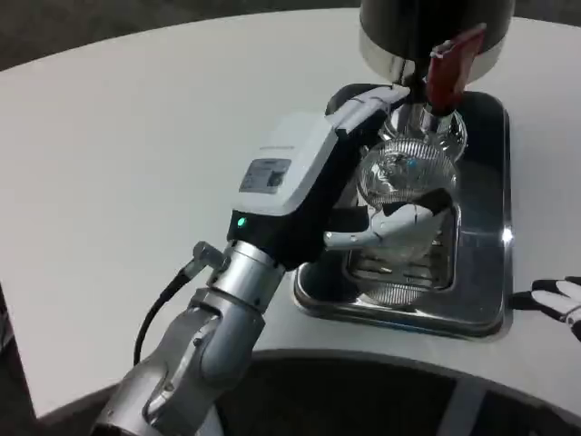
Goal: Grasp the cup under the faucet to collect the drink, then remove the cup.
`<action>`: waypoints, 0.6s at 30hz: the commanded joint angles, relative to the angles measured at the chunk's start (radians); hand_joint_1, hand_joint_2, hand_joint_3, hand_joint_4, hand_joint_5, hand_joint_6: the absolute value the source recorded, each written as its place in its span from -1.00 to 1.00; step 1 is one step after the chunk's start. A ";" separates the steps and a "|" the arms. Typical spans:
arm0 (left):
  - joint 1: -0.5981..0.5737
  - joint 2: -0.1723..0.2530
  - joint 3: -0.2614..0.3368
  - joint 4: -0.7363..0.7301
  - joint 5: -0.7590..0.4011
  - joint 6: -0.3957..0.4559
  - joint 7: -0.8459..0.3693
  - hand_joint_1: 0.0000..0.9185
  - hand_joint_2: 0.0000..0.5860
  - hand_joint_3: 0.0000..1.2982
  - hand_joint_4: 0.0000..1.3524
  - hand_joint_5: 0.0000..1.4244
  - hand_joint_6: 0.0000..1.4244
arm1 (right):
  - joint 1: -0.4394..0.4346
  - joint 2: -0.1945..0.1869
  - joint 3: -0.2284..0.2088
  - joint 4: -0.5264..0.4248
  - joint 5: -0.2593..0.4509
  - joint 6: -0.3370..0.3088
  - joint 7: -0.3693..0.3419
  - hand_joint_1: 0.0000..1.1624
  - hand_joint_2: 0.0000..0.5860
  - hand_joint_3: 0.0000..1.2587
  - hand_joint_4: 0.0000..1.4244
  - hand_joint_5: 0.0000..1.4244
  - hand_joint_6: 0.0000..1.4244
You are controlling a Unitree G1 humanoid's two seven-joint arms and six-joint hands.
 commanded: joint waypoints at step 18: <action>0.221 0.069 0.185 -0.480 -0.194 -0.019 -0.124 -0.61 -0.56 -0.62 -0.66 -0.37 0.06 | -0.028 -0.009 0.023 -0.011 -0.001 0.037 0.007 -0.09 0.47 -0.72 -0.85 -0.90 -0.91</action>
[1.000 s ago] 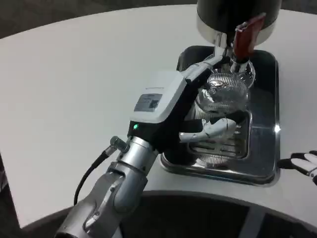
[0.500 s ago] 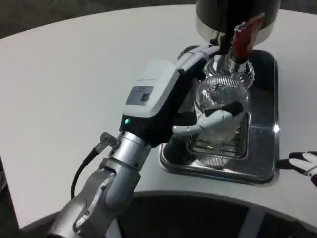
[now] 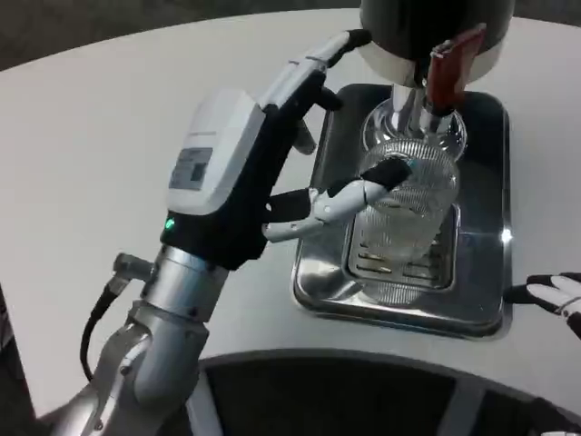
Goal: Grasp the cup under the faucet to collect the drink, then remove the cup.
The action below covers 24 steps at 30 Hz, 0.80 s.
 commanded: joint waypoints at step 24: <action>-0.329 0.022 0.094 -0.394 -0.719 0.587 -0.698 -1.00 -0.57 -0.78 -0.89 -0.72 -0.59 | 0.011 0.027 0.013 -0.042 0.002 -0.006 -0.004 -0.09 0.47 -0.70 -0.84 -0.90 -0.91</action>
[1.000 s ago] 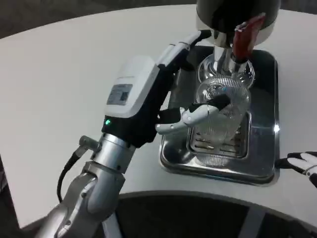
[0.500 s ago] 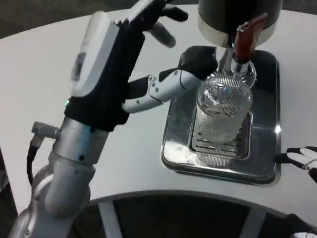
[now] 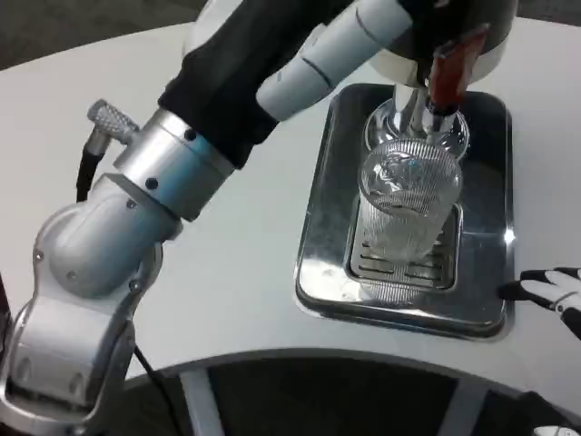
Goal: Grasp the cup under the faucet to collect the drink, then remove the cup.
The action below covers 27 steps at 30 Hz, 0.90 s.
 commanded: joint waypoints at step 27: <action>-0.200 0.039 -0.065 0.246 0.000 0.189 -0.233 -1.00 -0.55 -0.88 -1.00 -0.82 -0.69 | 0.043 0.034 -0.059 -0.026 0.049 -0.045 -0.001 -0.09 0.47 -0.69 -0.83 -0.90 -0.91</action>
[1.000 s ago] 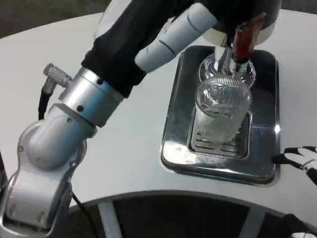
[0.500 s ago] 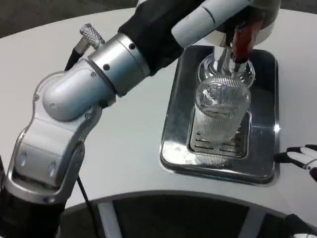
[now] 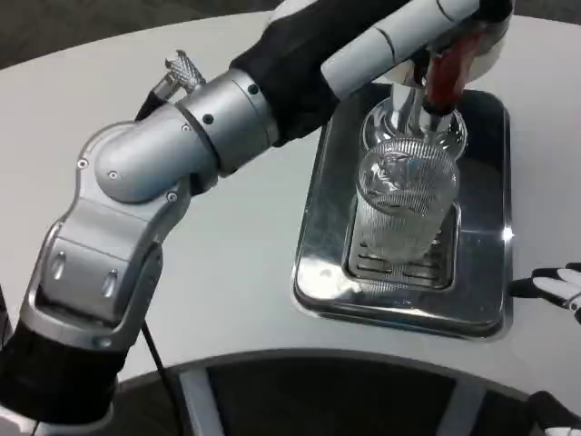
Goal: Grasp the cup under the faucet to collect the drink, then remove the cup.
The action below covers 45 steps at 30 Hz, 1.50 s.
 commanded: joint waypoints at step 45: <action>-0.001 0.114 -0.139 0.145 0.258 -0.263 -0.132 -1.00 -0.57 -0.88 -1.00 -0.86 -0.71 | -0.136 0.021 0.165 -0.053 0.248 0.405 -0.021 -0.19 0.38 -0.74 -0.82 -0.76 -0.75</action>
